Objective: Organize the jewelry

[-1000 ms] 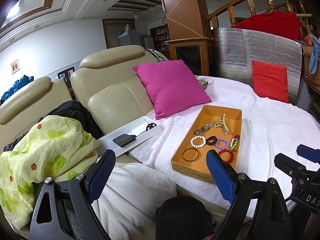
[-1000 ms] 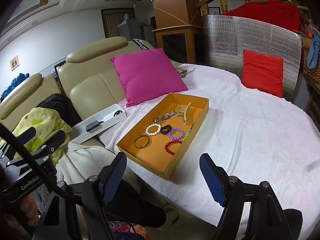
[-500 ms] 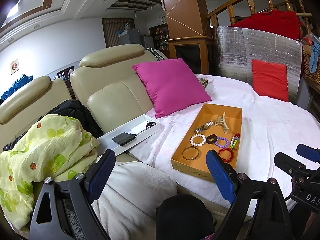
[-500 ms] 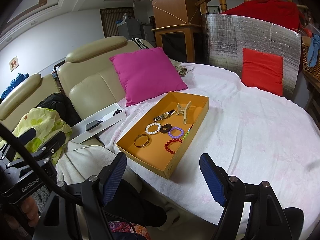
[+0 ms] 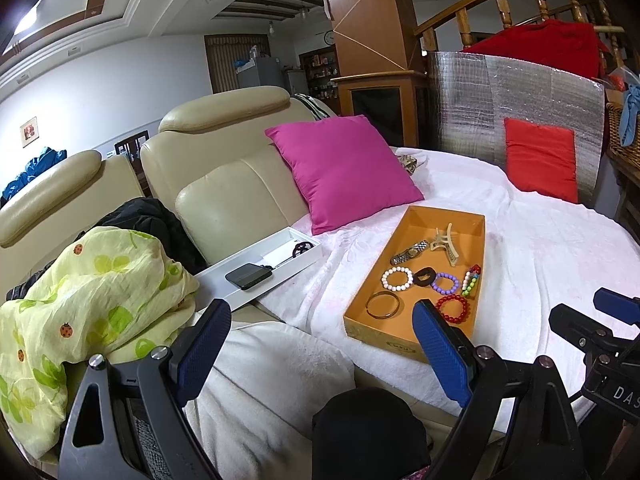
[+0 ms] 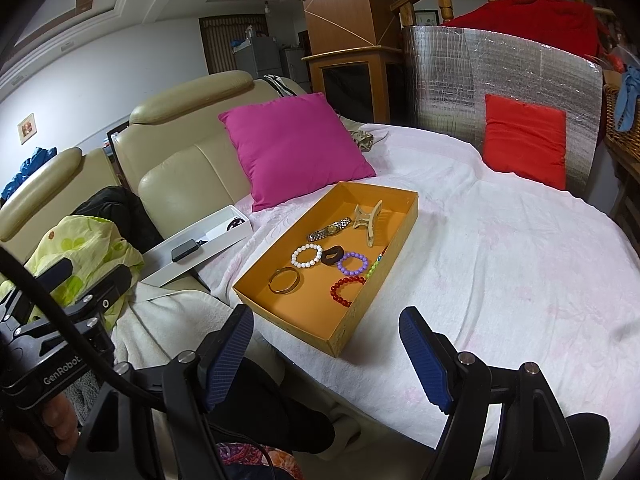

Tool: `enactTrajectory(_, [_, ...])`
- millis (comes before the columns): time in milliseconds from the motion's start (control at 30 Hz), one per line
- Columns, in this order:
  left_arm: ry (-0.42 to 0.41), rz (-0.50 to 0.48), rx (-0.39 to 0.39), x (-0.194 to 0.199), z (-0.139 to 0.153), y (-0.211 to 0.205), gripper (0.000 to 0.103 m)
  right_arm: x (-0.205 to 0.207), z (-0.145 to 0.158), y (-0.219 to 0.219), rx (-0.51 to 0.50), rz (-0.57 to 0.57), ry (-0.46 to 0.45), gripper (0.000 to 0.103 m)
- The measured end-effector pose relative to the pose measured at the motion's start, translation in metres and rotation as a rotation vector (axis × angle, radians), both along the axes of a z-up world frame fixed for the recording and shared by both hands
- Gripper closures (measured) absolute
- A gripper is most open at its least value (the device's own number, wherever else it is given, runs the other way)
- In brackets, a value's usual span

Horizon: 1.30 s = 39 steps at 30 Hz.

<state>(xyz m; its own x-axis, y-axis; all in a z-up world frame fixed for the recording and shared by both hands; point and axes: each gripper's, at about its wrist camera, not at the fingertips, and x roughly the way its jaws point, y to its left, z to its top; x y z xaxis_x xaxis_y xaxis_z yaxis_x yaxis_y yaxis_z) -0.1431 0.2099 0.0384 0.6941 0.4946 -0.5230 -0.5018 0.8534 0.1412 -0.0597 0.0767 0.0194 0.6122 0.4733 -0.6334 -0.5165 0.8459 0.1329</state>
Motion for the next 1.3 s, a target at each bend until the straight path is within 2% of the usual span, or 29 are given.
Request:
enactTrajectory(667, [-0.001,0.001,-0.012,0.0,-0.002,0.006,0.011,0.002,0.0,0.003,-0.008,-0.005,-0.006,0.024])
enactTrajectory(1300, [0.002,0.034,-0.04,0.022,0.0,0.028,0.011,0.036,-0.003,0.032,-0.034,0.017,-0.013,0.024])
